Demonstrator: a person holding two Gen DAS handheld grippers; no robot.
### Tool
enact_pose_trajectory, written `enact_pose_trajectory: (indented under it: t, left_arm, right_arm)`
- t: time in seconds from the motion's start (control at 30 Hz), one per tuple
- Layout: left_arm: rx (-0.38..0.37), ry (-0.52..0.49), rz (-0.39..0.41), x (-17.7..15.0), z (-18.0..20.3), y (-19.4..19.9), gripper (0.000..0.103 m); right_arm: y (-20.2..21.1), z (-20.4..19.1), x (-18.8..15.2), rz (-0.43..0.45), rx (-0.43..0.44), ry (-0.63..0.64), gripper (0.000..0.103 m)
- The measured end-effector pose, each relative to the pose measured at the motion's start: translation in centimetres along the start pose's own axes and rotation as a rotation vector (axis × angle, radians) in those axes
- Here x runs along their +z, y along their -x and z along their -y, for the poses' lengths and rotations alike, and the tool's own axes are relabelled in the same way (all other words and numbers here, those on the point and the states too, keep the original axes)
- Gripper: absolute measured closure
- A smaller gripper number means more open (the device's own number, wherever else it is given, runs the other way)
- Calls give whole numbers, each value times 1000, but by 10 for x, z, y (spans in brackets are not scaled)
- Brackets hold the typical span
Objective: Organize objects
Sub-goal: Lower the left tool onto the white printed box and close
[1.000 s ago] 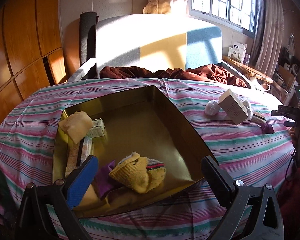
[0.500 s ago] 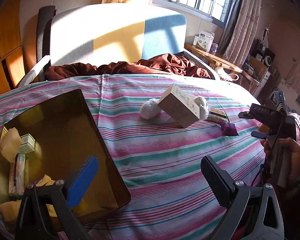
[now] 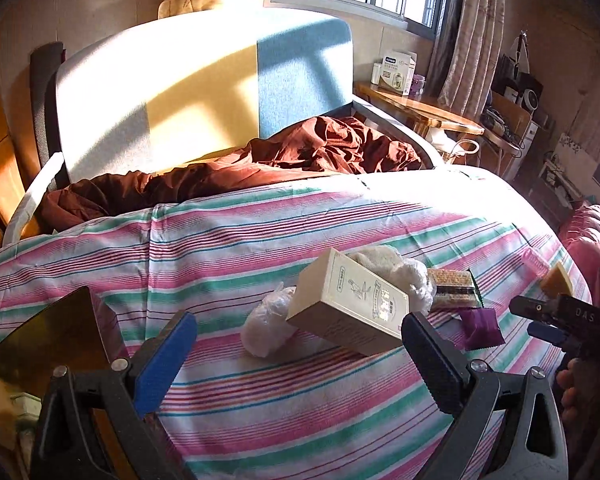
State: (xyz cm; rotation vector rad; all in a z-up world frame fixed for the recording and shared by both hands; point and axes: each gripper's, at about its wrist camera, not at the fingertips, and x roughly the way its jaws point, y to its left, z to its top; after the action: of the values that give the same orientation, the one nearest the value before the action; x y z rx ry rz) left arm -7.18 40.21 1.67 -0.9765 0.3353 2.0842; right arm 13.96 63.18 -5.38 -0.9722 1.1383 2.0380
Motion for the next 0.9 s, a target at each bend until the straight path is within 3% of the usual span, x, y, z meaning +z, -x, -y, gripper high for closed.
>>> enact_pose_trajectory:
  t: [0.2, 0.33, 0.5, 0.63, 0.8, 0.9]
  left_arm:
    - [-40, 9, -37, 21, 6, -49, 0]
    - [-77, 15, -73, 14, 12, -65, 0]
    - [-185, 18, -80, -15, 23, -51, 0]
    - [-258, -59, -78, -37, 45, -33, 0]
    - [-186, -144, 28, -25, 47, -7, 0]
    - [-140, -105, 48, -6, 30, -18, 0]
  right_arm:
    - [-3, 1, 1, -13, 16, -2, 10]
    - [-3, 2, 2, -14, 24, -11, 10]
    - [-2, 2, 2, -10, 25, -8, 10]
    - [-2, 3, 2, -7, 25, -15, 10]
    - [-1, 3, 1, -7, 22, -22, 10]
    - [-3, 3, 1, -14, 20, -18, 10]
